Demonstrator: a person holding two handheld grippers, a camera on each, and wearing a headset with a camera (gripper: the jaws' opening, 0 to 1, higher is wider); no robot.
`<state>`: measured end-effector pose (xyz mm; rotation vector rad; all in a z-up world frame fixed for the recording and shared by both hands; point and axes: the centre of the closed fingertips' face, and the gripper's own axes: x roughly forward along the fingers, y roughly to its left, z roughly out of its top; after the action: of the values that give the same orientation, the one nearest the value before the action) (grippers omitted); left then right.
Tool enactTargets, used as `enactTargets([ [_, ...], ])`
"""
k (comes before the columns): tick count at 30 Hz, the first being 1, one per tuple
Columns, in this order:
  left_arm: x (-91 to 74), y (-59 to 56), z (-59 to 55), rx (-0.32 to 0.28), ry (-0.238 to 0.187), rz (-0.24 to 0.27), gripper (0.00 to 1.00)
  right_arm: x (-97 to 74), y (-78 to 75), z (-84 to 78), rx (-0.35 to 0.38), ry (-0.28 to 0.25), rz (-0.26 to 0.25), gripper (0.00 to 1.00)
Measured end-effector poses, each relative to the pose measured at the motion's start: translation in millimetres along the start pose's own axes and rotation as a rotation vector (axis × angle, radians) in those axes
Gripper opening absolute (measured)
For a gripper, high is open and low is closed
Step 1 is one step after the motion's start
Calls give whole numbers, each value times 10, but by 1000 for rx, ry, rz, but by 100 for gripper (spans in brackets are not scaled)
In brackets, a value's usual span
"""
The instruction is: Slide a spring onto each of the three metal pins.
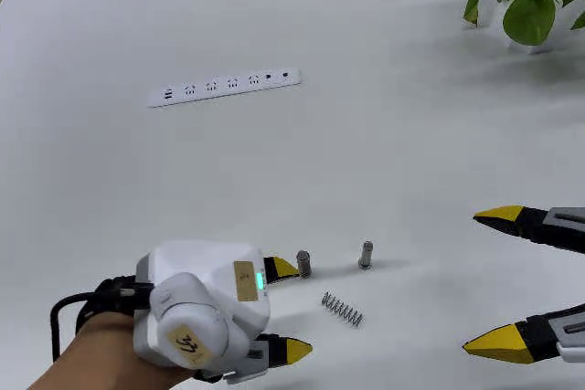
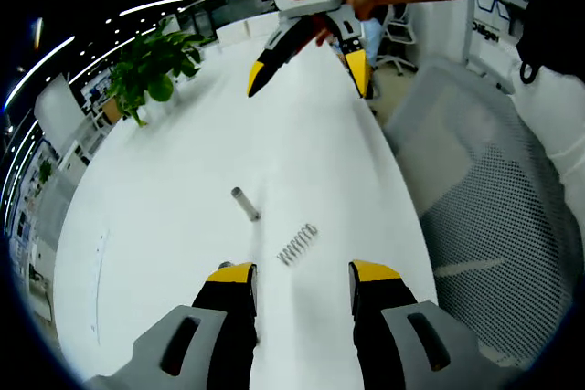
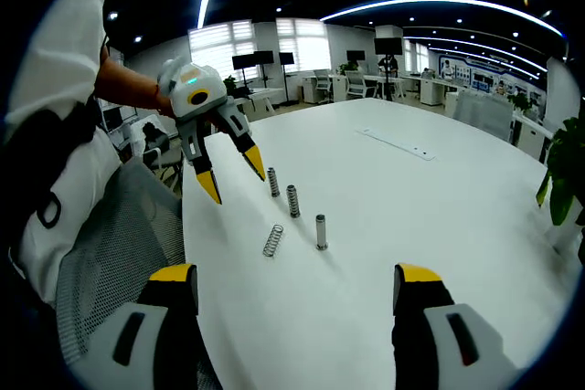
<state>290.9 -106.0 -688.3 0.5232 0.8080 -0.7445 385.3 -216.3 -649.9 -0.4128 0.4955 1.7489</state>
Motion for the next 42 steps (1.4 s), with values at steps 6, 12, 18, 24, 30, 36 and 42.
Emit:
enactTargets([
  [6,333,41,-79,63,77,-11,36,-21,-8,-52,20,-6,-16,88],
  [12,545,41,-96,77,107,-25,34,-51,-27,-130,34,-9,-29,87],
  [18,651,51,-168,83,147,-33,30,-79,-40,-183,53,-19,-47,86],
  [24,667,44,-234,55,178,-39,26,-88,-27,-194,71,-26,-59,86],
  [30,634,23,-255,8,178,-40,22,-90,-32,-198,74,-28,-66,85],
  [36,620,-13,-255,-25,180,-47,17,-93,-35,-191,77,-30,-71,85],
  [42,615,-46,-247,-49,184,-48,13,-96,-34,-186,75,-32,-75,85],
])
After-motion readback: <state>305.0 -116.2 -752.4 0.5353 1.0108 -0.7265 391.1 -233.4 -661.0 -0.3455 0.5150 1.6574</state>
